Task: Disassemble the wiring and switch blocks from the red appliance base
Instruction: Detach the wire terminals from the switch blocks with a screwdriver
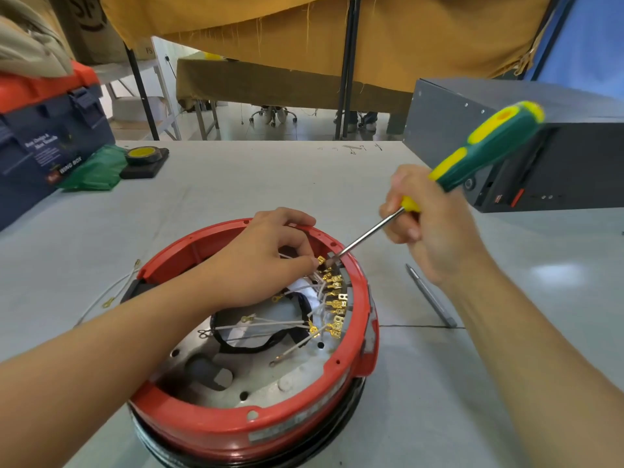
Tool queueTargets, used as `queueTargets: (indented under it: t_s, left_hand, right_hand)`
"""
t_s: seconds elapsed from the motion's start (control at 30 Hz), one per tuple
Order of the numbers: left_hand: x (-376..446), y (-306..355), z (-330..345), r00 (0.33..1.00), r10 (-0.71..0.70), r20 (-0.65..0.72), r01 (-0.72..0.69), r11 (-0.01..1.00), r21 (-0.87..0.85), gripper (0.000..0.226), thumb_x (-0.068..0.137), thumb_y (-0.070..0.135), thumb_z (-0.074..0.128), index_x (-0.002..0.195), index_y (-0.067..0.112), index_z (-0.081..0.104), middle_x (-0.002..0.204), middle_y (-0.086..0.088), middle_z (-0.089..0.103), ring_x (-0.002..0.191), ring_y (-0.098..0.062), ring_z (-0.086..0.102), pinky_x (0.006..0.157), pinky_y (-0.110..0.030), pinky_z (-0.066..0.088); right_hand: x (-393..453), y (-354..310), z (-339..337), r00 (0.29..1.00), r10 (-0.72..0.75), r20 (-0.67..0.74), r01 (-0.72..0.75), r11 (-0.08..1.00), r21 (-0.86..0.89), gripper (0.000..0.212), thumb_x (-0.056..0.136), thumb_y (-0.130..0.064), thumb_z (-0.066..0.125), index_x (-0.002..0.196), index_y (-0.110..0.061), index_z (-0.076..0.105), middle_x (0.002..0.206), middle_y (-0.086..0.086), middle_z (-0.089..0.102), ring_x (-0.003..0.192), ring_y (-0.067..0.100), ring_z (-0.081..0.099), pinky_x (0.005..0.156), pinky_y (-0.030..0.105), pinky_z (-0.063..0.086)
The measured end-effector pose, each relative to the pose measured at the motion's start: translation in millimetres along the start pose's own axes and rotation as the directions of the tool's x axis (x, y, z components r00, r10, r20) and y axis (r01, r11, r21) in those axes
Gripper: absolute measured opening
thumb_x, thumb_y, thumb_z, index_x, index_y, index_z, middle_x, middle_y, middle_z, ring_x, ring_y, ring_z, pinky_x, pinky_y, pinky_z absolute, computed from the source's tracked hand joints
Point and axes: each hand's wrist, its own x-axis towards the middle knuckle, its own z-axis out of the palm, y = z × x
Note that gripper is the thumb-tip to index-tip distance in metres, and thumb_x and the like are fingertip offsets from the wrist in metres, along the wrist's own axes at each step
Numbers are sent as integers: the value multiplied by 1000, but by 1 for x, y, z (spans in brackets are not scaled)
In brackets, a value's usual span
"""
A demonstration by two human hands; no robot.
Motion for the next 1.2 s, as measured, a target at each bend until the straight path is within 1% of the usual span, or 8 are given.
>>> queueTargets:
  t_s: [0.17, 0.3, 0.57, 0.77, 0.9, 0.97, 1.07, 1.2]
  left_hand:
    - [1, -1, 1, 1000, 4, -3, -4, 1000, -6, 26, 85, 26, 63, 59, 28, 60, 131, 18, 43, 125, -4, 32, 93, -17, 25]
    - [1, -1, 1, 1000, 0, -6, 0, 1000, -14, 22, 82, 35, 66, 62, 26, 63, 130, 20, 43, 122, 1, 33, 83, -3, 27]
    - [2, -4, 1, 1000, -3, 8, 3, 1000, 10, 24, 81, 24, 66, 58, 22, 60, 130, 22, 41, 120, 3, 30, 78, 1, 29]
    - [0, -3, 1, 994, 104, -30, -101, 990, 95, 9, 83, 29, 65, 86, 26, 56, 133, 16, 43, 124, -5, 34, 96, -22, 27]
    - [-4, 1, -4, 975, 216, 42, -220, 964, 146, 19, 87, 28, 61, 106, 29, 56, 132, 13, 47, 123, 2, 35, 97, -12, 26]
    - [-5, 2, -7, 962, 244, 124, -267, 937, 226, 33, 88, 37, 59, 120, 31, 50, 131, 13, 48, 124, 0, 36, 105, -18, 21]
    - [-5, 2, -14, 955, 180, 234, -253, 907, 336, 56, 85, 56, 47, 136, 39, 30, 145, 16, 34, 137, -3, 25, 118, -35, 6]
    - [-2, 1, -17, 942, 141, 305, -283, 821, 496, 60, 85, 69, 33, 140, 51, 19, 156, 19, 12, 144, -5, 6, 119, -40, -2]
  right_hand:
    - [-3, -14, -22, 997, -23, -72, 29, 997, 73, 32, 77, -14, 46, 45, -16, 46, 34, -8, 28, 33, 9, 20, 42, 16, 19]
    - [-10, -10, -18, 997, -6, -73, 11, 998, 59, 33, 76, -14, 46, 44, -17, 46, 35, -9, 33, 33, 8, 22, 42, 16, 19]
    - [-10, -15, -17, 998, -49, -29, 48, 998, -48, 28, 70, -25, 56, 44, -17, 46, 35, -6, 26, 34, 11, 20, 43, 17, 21]
    - [-9, -20, -18, 998, -70, -6, 69, 994, -86, 28, 66, -34, 56, 44, -19, 48, 36, -5, 25, 35, 12, 20, 44, 16, 22]
    - [-11, -23, -17, 998, -71, 0, 70, 992, -104, 29, 66, -34, 57, 44, -18, 48, 35, -6, 27, 34, 12, 20, 44, 16, 22]
    - [-12, -24, -16, 998, -68, 4, 68, 992, -109, 29, 67, -33, 57, 44, -17, 47, 35, -5, 26, 34, 12, 20, 44, 16, 22]
    - [-13, -26, -15, 998, -67, 12, 68, 990, -123, 30, 67, -33, 57, 45, -15, 47, 37, -1, 24, 34, 13, 20, 44, 17, 21]
    - [-13, -28, -11, 997, -70, 35, 74, 985, -153, 32, 75, -22, 56, 46, -12, 47, 35, -3, 25, 33, 12, 20, 43, 16, 22]
